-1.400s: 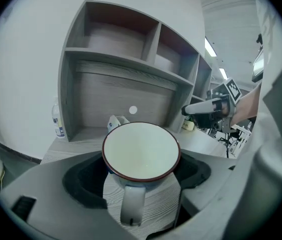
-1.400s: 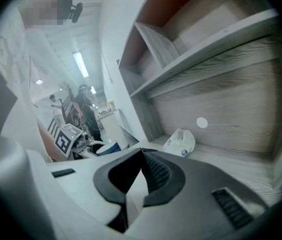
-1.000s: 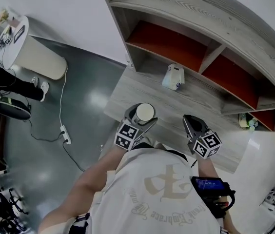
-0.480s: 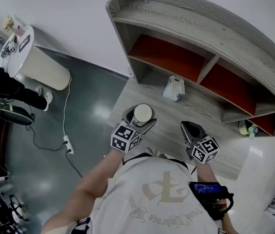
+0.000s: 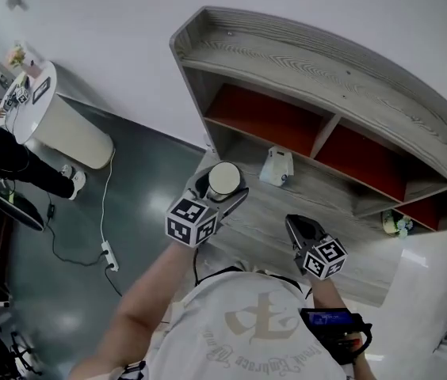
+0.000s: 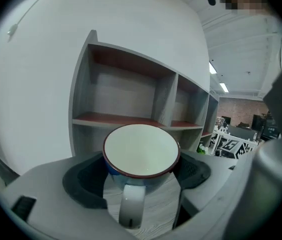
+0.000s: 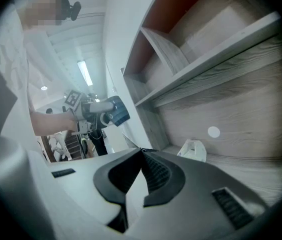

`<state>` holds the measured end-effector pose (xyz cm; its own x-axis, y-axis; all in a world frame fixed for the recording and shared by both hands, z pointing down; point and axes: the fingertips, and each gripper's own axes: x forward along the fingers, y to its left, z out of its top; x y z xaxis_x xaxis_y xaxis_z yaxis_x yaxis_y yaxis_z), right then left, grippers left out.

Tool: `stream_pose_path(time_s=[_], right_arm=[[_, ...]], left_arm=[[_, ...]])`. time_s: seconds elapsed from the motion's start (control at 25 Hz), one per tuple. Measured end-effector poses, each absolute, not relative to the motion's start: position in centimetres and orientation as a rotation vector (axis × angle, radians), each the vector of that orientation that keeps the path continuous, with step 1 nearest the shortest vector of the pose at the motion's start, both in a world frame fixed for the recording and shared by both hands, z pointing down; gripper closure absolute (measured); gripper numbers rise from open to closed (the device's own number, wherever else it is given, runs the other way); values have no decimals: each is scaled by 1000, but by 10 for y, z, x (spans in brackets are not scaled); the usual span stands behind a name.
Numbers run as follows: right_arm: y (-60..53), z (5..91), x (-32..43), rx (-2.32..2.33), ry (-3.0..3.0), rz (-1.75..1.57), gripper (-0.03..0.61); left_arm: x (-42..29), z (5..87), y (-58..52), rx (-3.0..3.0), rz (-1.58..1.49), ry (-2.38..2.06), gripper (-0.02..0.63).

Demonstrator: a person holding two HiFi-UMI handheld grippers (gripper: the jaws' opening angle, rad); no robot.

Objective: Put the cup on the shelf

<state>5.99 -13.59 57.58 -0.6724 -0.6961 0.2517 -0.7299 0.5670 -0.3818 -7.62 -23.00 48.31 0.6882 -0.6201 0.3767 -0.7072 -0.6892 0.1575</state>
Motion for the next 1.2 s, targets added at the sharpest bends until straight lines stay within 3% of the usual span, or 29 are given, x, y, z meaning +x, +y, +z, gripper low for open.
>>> stream_pose_path(time_s=[0.48, 1.2], right_arm=[[-128, 576, 64, 1262, -2714, 740, 574], [-125, 584, 90, 1343, -2695, 804, 574]], left_arm=[[-43, 409, -282, 2728, 424, -1029, 210], [15, 395, -353, 2740, 496, -1073, 210]])
